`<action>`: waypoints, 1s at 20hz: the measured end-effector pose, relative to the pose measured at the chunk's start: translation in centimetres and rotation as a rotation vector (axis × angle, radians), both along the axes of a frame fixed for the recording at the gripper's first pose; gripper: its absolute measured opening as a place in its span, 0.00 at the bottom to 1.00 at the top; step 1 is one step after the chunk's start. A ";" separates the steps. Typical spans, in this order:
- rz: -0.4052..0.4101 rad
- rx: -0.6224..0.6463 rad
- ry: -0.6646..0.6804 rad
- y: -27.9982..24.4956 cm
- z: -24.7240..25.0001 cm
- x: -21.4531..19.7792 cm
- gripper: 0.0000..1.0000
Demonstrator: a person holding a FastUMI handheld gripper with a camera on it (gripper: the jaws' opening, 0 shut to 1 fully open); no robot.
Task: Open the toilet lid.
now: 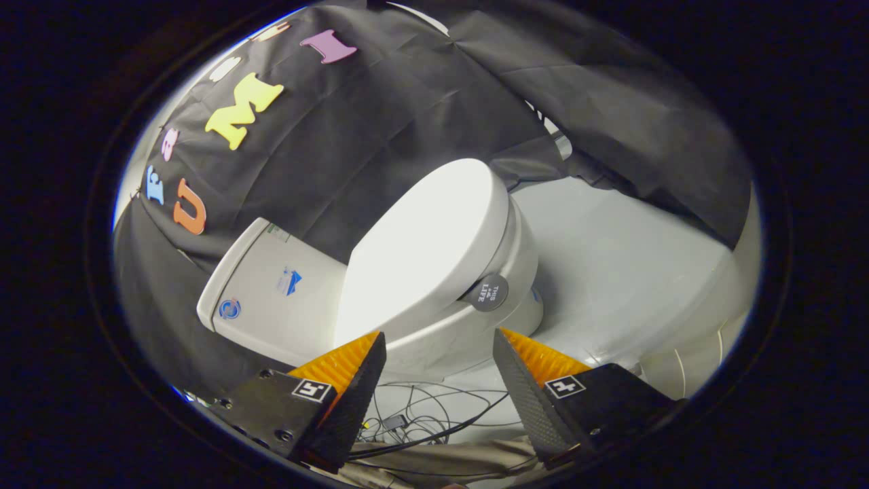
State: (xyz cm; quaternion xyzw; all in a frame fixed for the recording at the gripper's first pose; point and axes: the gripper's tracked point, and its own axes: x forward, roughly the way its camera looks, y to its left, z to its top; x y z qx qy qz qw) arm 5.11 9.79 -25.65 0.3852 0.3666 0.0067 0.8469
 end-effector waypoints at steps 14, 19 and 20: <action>-0.118 0.064 0.142 -2.9 -6.4 4.7 0.86; -0.149 0.112 0.165 -3.2 -7.3 5.3 0.78; -0.156 0.119 0.178 -3.3 -7.6 5.3 0.74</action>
